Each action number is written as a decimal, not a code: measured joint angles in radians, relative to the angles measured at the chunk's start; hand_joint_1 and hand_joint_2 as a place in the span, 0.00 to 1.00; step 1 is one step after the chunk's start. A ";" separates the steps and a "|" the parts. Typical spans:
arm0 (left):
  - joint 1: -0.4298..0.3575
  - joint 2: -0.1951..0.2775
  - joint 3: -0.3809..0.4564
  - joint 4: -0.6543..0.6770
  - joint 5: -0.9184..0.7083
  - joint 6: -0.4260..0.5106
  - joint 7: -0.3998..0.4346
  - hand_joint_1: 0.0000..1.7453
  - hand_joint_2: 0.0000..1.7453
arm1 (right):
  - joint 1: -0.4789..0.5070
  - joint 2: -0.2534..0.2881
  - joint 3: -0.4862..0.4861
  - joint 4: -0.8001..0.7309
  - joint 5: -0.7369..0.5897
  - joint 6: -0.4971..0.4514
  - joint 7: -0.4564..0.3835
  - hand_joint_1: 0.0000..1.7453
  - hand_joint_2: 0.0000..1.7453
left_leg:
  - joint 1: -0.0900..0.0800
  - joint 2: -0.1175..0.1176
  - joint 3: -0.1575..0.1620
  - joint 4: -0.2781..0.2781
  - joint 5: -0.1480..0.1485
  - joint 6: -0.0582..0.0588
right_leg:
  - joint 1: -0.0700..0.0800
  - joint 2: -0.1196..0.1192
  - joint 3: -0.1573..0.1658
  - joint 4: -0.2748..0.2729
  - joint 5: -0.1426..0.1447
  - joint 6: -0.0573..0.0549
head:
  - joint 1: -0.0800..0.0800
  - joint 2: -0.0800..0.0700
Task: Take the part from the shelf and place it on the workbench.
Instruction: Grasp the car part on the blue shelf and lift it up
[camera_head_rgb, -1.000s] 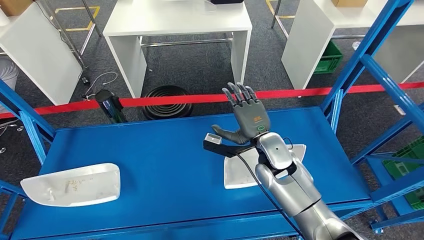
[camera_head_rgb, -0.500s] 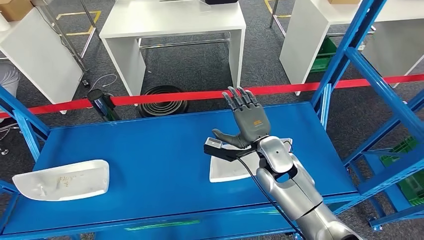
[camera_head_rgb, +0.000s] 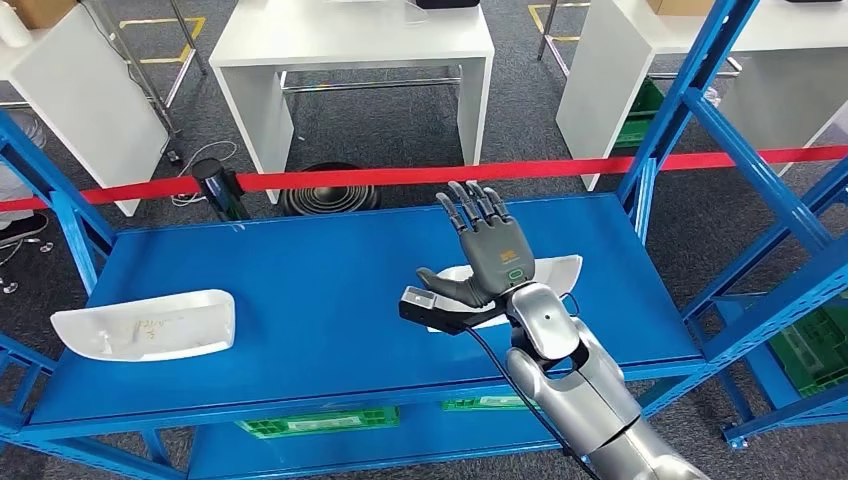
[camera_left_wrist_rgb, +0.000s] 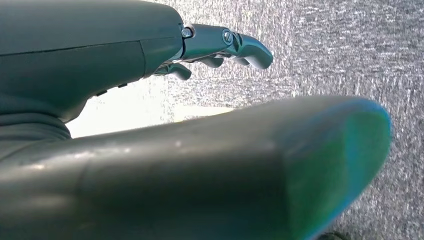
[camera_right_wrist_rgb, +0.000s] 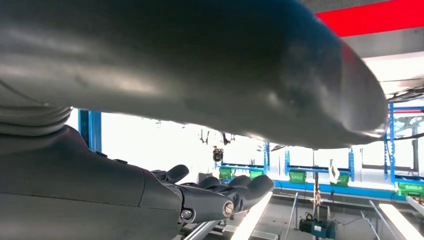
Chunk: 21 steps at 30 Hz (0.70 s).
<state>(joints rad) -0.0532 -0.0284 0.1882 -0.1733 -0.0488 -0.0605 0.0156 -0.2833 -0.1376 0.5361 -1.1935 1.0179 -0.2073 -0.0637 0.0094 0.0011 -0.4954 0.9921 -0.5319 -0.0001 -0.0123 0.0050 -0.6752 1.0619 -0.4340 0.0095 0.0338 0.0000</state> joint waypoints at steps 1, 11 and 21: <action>0.000 -0.001 0.000 0.000 0.000 0.000 -0.001 0.00 0.00 | 0.002 0.000 0.001 -0.004 0.001 0.001 0.000 0.00 0.00 | 0.002 0.002 -0.004 -0.002 0.009 0.006 | -0.001 0.000 -0.018 0.043 -0.032 0.004 | 0.001 0.000; -0.003 -0.010 0.000 -0.003 -0.014 0.003 0.014 0.00 0.00 | 0.056 -0.026 0.003 -0.067 0.005 0.015 0.004 0.00 1.00 | -0.006 0.003 -0.039 0.026 0.014 -0.004 | 0.002 -0.002 0.075 -0.026 -0.041 -0.007 | 0.002 0.000; -0.014 -0.014 0.000 -0.003 -0.017 0.017 0.034 0.00 0.00 | 0.080 -0.035 0.003 -0.078 0.003 0.059 0.007 0.00 1.00 | -0.008 0.003 -0.039 0.013 0.025 -0.020 | 0.005 0.000 0.068 -0.027 -0.036 -0.022 | 0.001 0.000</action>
<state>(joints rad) -0.0668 -0.0427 0.1884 -0.1762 -0.0656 -0.0434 0.0494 -0.2028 -0.1724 0.5391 -1.2712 1.0207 -0.1486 -0.0565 0.0012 0.0040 -0.5346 1.0047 -0.5071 -0.0197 -0.0072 0.0046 -0.6072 1.0344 -0.4700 -0.0125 0.0350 0.0000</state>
